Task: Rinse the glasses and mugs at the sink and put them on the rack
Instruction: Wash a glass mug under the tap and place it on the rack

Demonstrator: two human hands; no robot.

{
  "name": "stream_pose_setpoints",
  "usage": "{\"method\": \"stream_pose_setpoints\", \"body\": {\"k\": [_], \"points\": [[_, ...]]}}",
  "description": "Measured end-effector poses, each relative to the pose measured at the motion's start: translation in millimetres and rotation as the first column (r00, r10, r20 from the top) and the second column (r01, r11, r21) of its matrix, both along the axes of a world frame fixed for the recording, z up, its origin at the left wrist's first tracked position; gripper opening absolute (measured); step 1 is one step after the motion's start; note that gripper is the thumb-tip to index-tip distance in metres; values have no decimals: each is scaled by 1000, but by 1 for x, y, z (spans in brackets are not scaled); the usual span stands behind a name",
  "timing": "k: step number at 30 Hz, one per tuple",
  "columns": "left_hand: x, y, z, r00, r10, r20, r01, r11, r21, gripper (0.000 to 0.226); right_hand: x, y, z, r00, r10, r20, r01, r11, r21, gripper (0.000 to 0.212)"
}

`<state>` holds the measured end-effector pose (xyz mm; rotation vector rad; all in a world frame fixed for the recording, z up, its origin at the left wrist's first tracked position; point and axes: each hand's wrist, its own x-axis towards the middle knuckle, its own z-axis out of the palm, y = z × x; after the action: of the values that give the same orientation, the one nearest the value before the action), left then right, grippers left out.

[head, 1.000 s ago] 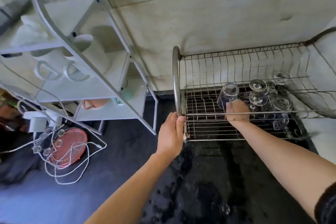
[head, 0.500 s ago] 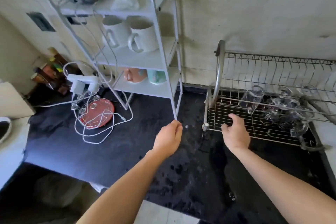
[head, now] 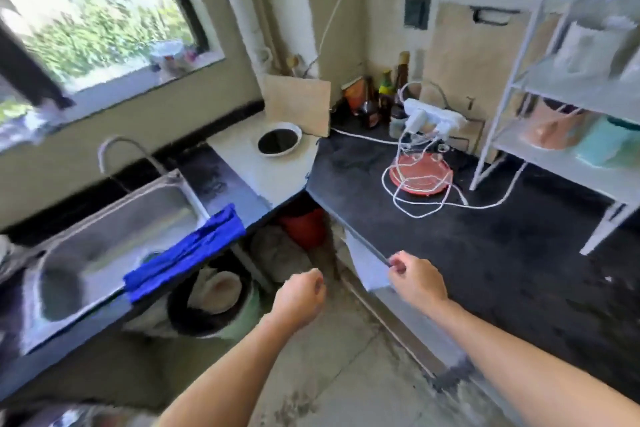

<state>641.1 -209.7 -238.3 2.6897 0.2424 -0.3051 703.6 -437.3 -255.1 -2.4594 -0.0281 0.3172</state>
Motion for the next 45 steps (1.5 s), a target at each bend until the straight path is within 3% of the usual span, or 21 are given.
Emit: {"method": "stream_pose_setpoints", "body": {"k": [7,18,26,36,40,45], "points": [[-69,152,5,926,376,16,-376,926,-37,18,3,186,21,914,403,55,-403,915,-10,20],[-91,334,-8,705,707,-58,-709,704,-42,19,43,422,5,716,698,19,-698,716,1,16],[-100,435,-5,507,860,-55,-861,501,-87,18,64,571,10,491,870,-51,-871,488,-59,25],[-192,552,-30,273,950,-152,-958,254,-134,17,-15,756,21,195,980,-49,-979,192,-71,27],[-223,608,-45,218,959,-182,-968,188,-169,17,-69,855,26,175,983,-49,-984,173,-43,27],[-246,656,-63,196,947,-254,-971,151,-188,18,-126,955,7,181,970,-162,-977,158,-142,51]]}}
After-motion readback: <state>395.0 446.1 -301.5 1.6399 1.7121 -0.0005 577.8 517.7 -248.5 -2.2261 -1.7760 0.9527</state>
